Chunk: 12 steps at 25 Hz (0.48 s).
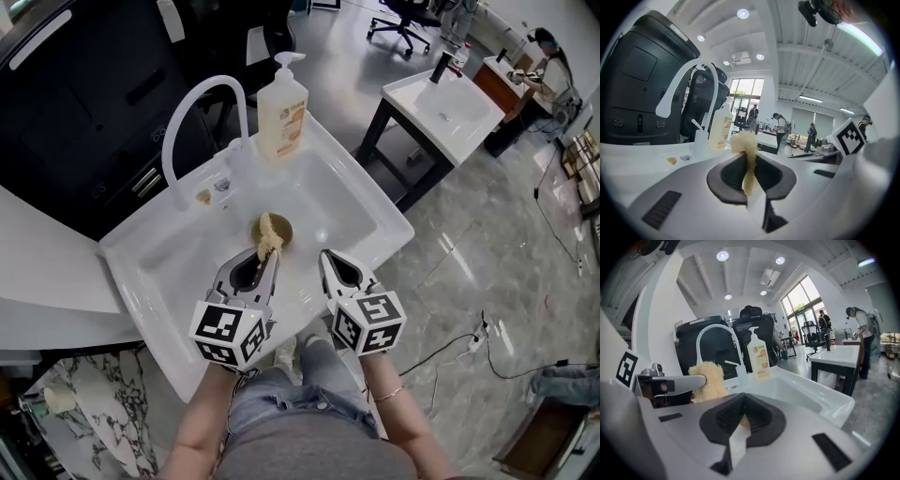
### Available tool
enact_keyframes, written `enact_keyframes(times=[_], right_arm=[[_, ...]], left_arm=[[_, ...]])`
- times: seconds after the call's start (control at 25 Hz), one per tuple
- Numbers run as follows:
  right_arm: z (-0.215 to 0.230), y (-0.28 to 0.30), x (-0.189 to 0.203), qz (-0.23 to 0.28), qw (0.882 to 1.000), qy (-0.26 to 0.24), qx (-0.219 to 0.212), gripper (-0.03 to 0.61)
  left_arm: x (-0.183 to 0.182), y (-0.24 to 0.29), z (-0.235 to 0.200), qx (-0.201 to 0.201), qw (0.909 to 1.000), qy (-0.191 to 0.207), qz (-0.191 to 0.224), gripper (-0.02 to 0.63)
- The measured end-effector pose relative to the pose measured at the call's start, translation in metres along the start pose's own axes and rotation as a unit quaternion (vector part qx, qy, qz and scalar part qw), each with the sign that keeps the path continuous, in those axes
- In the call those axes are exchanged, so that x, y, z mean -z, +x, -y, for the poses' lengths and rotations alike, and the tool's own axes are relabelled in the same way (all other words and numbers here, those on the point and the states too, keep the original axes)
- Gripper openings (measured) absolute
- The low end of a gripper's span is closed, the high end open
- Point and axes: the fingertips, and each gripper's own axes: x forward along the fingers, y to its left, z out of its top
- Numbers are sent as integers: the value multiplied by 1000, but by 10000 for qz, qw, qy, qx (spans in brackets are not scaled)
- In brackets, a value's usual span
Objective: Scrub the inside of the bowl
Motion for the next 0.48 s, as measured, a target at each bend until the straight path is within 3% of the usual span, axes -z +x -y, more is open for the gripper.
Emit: enact_keyframes(times=[0.24,0.48], right_arm=[[17,40,-12,-280,9982,-206,-489,11],[28,92,-21,-740,9875,-629,-1238,11]], left_arm=[[-1,16,-19,-511,9986,-127,-15,46],[-5,35,-38,-1146,9930,-303,7,46]])
